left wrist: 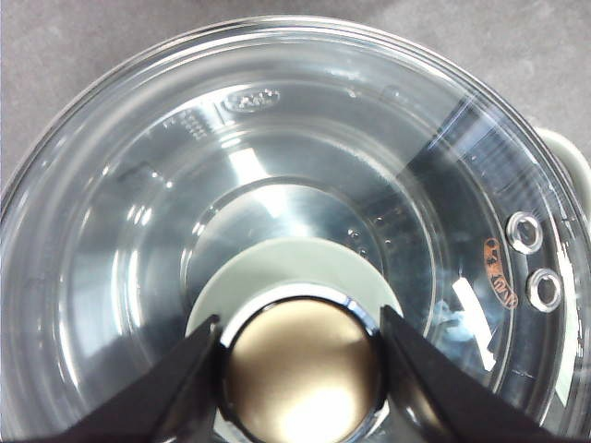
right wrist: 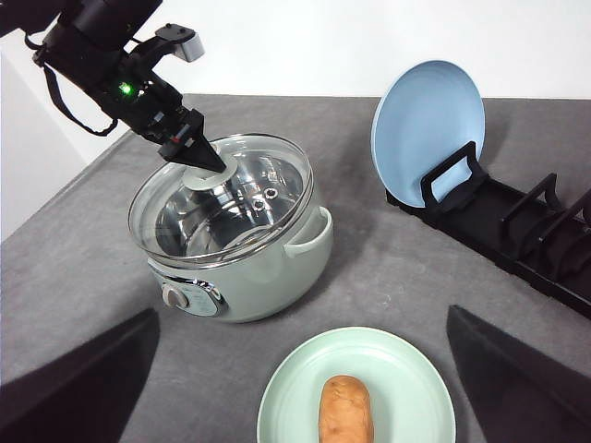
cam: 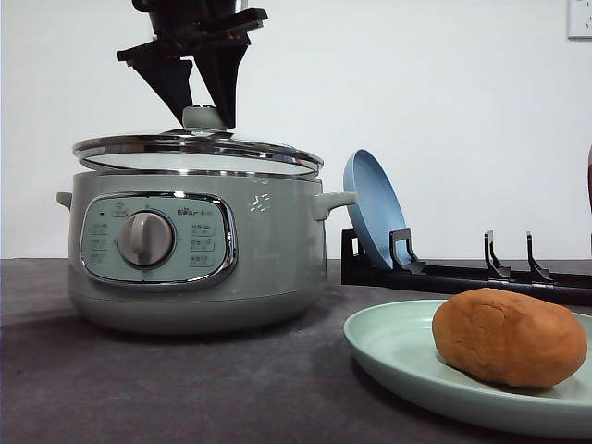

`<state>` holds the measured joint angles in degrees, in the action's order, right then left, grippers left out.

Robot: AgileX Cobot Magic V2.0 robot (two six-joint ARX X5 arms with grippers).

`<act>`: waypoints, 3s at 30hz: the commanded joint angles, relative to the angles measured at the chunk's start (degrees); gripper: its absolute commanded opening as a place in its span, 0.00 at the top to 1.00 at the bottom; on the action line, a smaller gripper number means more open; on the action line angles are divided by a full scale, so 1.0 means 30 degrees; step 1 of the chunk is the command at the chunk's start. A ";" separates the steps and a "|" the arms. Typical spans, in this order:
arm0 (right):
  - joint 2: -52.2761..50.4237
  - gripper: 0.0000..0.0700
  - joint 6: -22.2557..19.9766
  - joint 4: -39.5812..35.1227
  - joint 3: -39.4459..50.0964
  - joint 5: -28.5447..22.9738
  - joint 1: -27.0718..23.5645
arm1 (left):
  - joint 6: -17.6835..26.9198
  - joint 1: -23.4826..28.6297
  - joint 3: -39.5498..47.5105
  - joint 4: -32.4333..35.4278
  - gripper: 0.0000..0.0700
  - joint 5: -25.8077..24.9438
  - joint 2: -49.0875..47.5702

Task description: Transfer potato from steamer to green plate

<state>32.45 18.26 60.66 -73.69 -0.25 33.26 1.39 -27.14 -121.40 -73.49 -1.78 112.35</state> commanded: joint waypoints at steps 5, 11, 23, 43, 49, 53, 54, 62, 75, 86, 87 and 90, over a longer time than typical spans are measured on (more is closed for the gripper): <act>0.0131 0.10 0.0058 -0.0033 -0.0328 -0.0087 0.0080 | 0.0047 -0.0084 -0.0616 0.0447 1.00 -0.0036 0.0754; 0.0131 0.10 0.0066 -0.0033 -0.0328 -0.0087 0.0080 | 0.0305 -0.0087 -0.0612 0.0472 1.00 -0.0036 0.1361; 0.0131 0.10 0.0062 -0.0055 -0.0332 -0.0202 0.0080 | 0.0161 -0.0087 -0.0615 0.0352 0.94 -0.0036 0.1611; 0.0131 0.10 0.0058 -0.0044 -0.0328 -0.0444 0.0080 | -0.0714 0.0306 -0.0627 0.0061 0.01 -0.0044 -0.1570; 0.0131 0.10 -0.0046 -0.0058 -0.0330 -0.0446 0.0080 | -0.0661 0.0270 -0.0621 -0.0639 0.00 -0.0058 -0.3747; 0.0131 0.10 -0.0317 -0.0055 -0.0335 -0.0444 0.0080 | -0.0359 0.0270 -0.0619 -0.0815 0.00 -0.0058 -0.5491; 0.0131 0.10 -0.0346 -0.0050 -0.0335 -0.0444 0.0080 | -0.0228 0.0270 -0.0616 -0.0808 0.00 -0.0058 -0.5963; 0.0131 0.10 -0.0612 -0.0039 -0.0328 -0.0434 0.0080 | 0.0745 0.0291 0.2476 0.0566 0.00 -0.1543 -1.0668; 0.0131 0.10 -0.1871 0.0780 -0.0327 -0.0415 0.0080 | -0.0254 0.0291 1.6448 0.7161 0.00 -0.4649 -2.2824; 0.0131 0.10 -0.3548 0.2641 -0.0291 0.0640 0.0083 | -0.2457 0.0291 1.9358 0.7063 0.00 -0.4787 -2.7660; 0.0131 0.10 -0.3539 0.2659 -0.0291 0.0634 0.0080 | -0.2326 0.0291 1.9354 0.7080 0.00 -0.4787 -2.7729; 0.0131 0.10 -0.3412 0.2659 -0.0291 0.0638 0.0080 | -0.2132 0.0291 1.9351 0.7043 0.00 -0.4787 -2.7750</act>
<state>32.45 8.39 68.94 -73.69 1.54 33.26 -5.45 -26.00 -62.87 -52.90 -15.65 28.82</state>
